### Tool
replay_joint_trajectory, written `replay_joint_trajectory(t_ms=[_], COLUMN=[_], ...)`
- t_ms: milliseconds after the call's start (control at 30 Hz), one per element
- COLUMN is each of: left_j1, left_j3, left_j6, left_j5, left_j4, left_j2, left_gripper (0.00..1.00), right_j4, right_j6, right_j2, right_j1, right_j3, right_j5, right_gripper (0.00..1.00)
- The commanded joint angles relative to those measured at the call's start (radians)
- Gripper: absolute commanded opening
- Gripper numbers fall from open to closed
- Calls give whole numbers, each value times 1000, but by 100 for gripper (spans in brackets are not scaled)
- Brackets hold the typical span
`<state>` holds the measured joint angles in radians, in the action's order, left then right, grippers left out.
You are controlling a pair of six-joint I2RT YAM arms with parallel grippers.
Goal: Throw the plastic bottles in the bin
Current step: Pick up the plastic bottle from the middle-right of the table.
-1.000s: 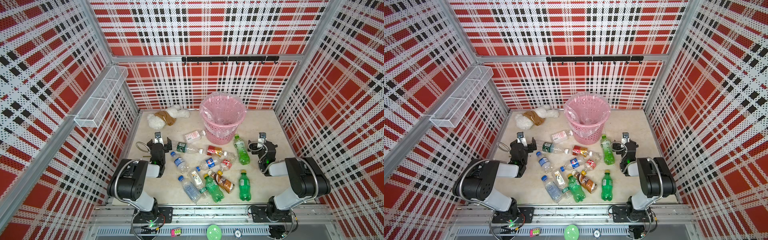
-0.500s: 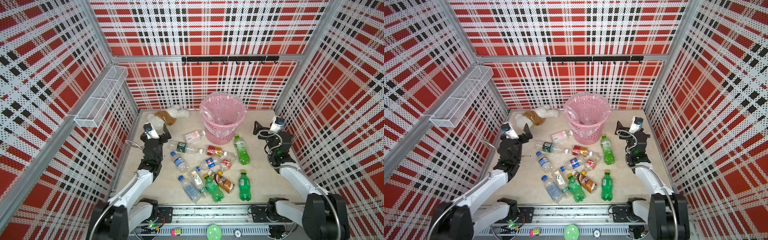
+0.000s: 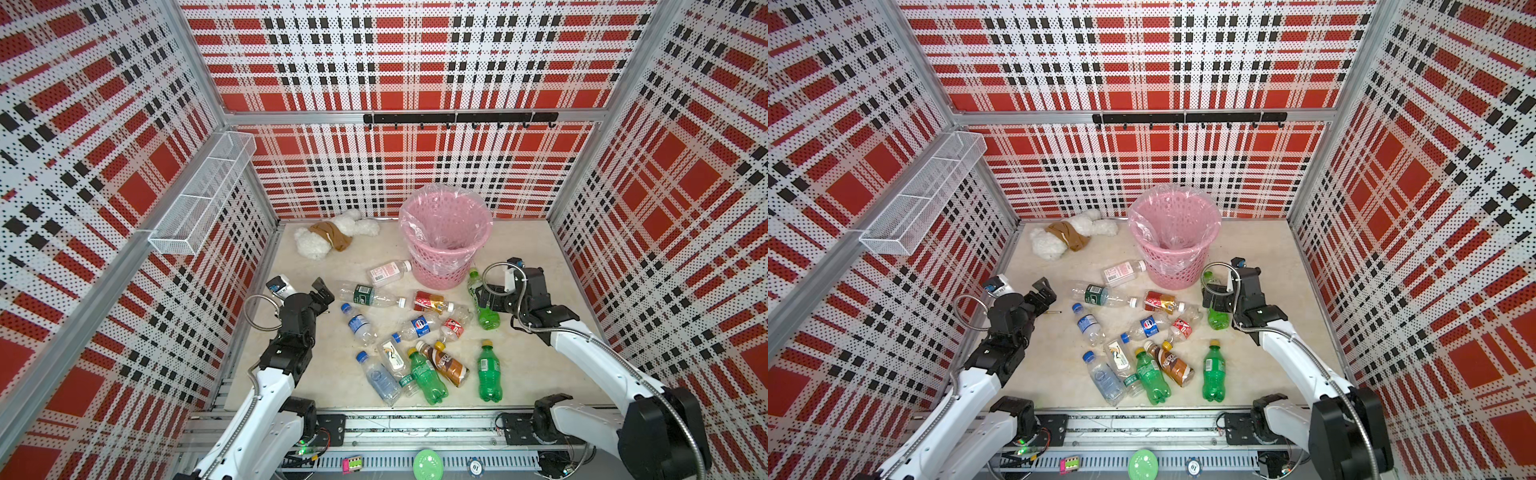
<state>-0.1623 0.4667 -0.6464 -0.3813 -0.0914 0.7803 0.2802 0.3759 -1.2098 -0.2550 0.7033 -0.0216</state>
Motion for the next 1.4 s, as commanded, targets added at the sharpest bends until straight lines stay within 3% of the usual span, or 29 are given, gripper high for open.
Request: replay_joint_trajectory(t_ms=[0,133,433,733,933,1133,1367], left_j1=[9,12,45,73,78,92,102], left_j3=[29,8,-1,-7,-13,0,2], left_j6=[-55,-73,-96,-108,-113,-116,-123], left_j5=[17,46,104,132,145,168,187], left_j4=[-61,-41,-46,-46,-42,-43,-62], left_j2=[5,0,-12,-9,3,15,13], left_gripper=[99,99,99,99,99,99,99], right_j4=[-27,-66,-70,-85,-58,53,197], right_j6=[17,9,35,15,30,37,-73], right_j2=[-77,-179,-349,-377,-290,-49,161], right_j1=[0,-7,-35,-35,-34,32,39], right_j3=[15,48,101,129,100,85,283], right_j5=[20,5,138,174,216,235,317], right_gripper=[100,100,99,56,51,51,51])
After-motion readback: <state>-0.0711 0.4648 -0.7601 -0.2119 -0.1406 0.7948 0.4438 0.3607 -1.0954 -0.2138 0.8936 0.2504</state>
